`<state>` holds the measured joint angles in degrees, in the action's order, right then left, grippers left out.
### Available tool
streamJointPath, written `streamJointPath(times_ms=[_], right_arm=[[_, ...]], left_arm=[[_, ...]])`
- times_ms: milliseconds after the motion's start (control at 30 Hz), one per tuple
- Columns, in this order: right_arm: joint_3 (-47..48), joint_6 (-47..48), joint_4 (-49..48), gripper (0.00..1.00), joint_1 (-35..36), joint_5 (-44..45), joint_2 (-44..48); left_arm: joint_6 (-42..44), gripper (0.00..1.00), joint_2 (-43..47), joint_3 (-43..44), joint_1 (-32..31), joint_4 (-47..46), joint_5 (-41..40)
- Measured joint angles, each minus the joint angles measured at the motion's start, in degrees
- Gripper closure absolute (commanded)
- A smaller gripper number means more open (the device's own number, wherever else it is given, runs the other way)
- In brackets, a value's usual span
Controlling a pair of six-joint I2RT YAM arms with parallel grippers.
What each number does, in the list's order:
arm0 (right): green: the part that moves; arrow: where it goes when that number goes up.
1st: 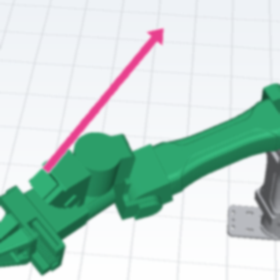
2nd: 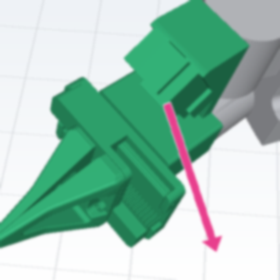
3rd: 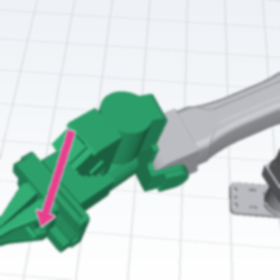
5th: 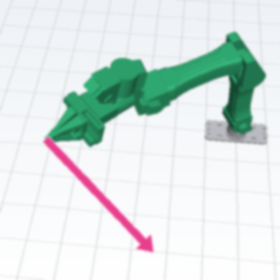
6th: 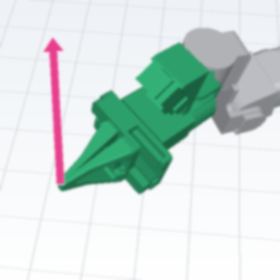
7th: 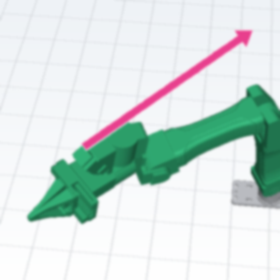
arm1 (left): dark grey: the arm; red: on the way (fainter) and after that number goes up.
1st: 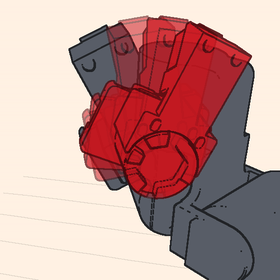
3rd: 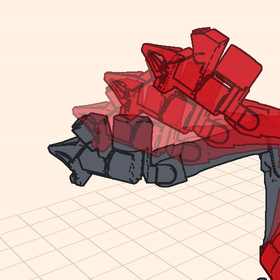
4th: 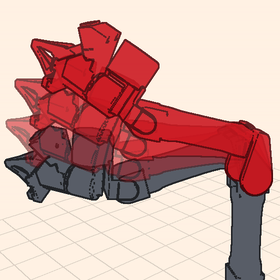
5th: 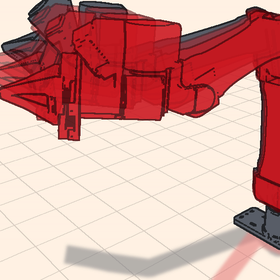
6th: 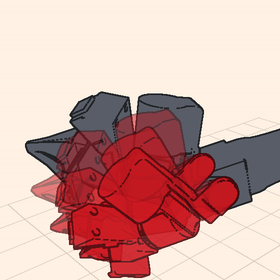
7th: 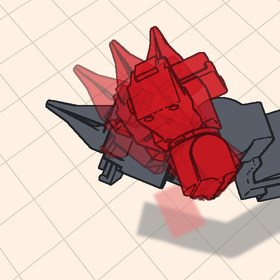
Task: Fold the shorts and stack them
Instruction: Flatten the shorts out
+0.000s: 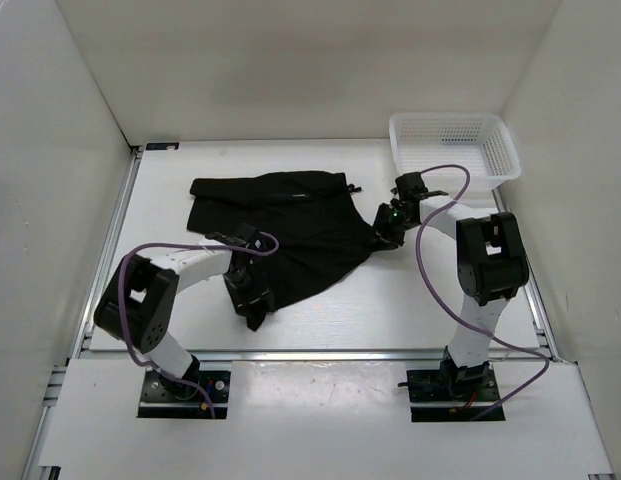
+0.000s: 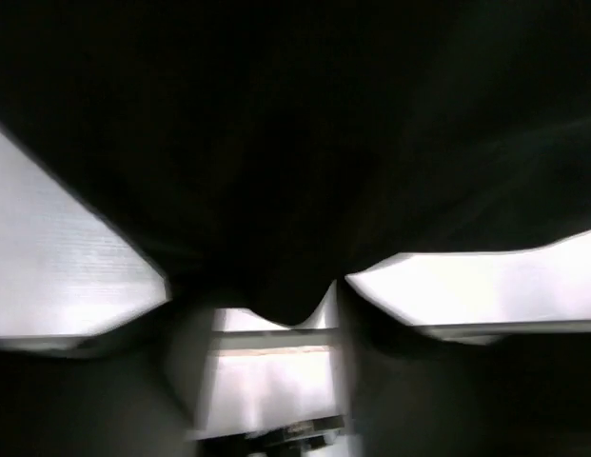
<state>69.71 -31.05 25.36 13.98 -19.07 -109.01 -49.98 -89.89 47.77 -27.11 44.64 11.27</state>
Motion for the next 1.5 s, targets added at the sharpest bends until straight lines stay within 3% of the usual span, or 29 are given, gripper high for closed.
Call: streamJointPath(times_ms=[33,67,133,300,500,600,700,733,767,833,867,900,933,1067,1100,1133,1233,1267,1367,1500], right_arm=[[0.4,-0.1,-0.3,0.75,0.0,0.0,-0.2],[1.1,-0.5,-0.3,0.82,0.0,0.0,-0.6],[3.2,-0.9,-0.3,0.99,0.0,0.0,-1.7],[13.2,-1.7,2.4,0.99,0.0,0.0,-4.9],[25.8,-1.7,5.1,0.99,0.0,1.0,-4.0],[24.2,-1.8,6.1,0.99,0.0,1.8,0.3],[15.6,-1.6,6.3,0.99,0.0,3.2,7.8],[11.4,-1.5,6.1,0.94,0.2,3.7,10.7],[7.7,-1.6,6.3,0.87,0.3,4.3,13.0],[-0.5,-1.4,6.4,0.8,0.9,6.4,17.0],[-4.5,-1.5,6.8,0.7,1.1,7.5,18.8],[-7.4,-1.7,7.6,0.4,1.2,8.2,19.9],[-10.0,-1.9,8.6,0.32,1.2,9.1,21.3],[-12.3,-0.8,13.4,0.34,1.2,12.8,27.7],[-11.5,-0.3,13.9,0.39,1.2,13.8,29.3],[-10.4,0.1,14.2,0.61,1.4,14.8,30.3],[-4.4,1.4,14.8,0.97,2.0,17.0,30.1],[-1.9,1.7,14.9,1.0,2.3,17.3,28.7],[6.2,2.3,14.3,1.0,3.0,17.6,21.4],[16.8,3.0,13.6,0.97,3.4,16.8,8.0]], left_arm=[[-0.2,0.63,-1.3,0.4,-0.3,0.4,0.2],[-0.2,0.89,-1.8,0.7,-0.3,0.5,0.3],[0.2,0.9,-2.8,1.3,0.5,0.2,0.2],[4.2,0.9,-6.4,9.7,7.8,1.8,-1.4],[9.4,0.9,-5.6,34.4,17.1,7.6,-5.5],[10.9,0.9,-1.0,39.7,18.3,8.5,-6.4],[11.4,0.9,7.4,35.0,17.5,8.9,-6.1],[11.3,0.8,10.6,31.3,16.9,9.3,-5.9],[11.2,0.64,13.7,26.9,16.2,9.4,-5.5],[10.7,0.28,18.8,15.8,14.8,8.9,-3.7],[10.5,0.01,19.8,10.4,14.5,10.0,-2.8],[10.8,0.0,19.8,6.9,14.4,10.8,-2.0],[10.3,0.0,19.3,3.9,14.4,11.6,-1.5],[10.2,0.0,18.5,3.6,14.5,16.1,-2.3],[10.4,0.04,18.6,6.1,14.5,16.7,-3.0],[10.6,0.19,18.5,8.6,14.5,17.0,-3.7],[11.3,0.51,17.4,17.5,14.5,16.2,-5.7],[11.4,0.67,16.9,19.4,14.5,15.6,-6.2],[12.3,0.88,14.2,22.5,14.5,13.9,-6.8],[12.7,0.89,8.7,22.7,14.5,13.1,-6.8]])
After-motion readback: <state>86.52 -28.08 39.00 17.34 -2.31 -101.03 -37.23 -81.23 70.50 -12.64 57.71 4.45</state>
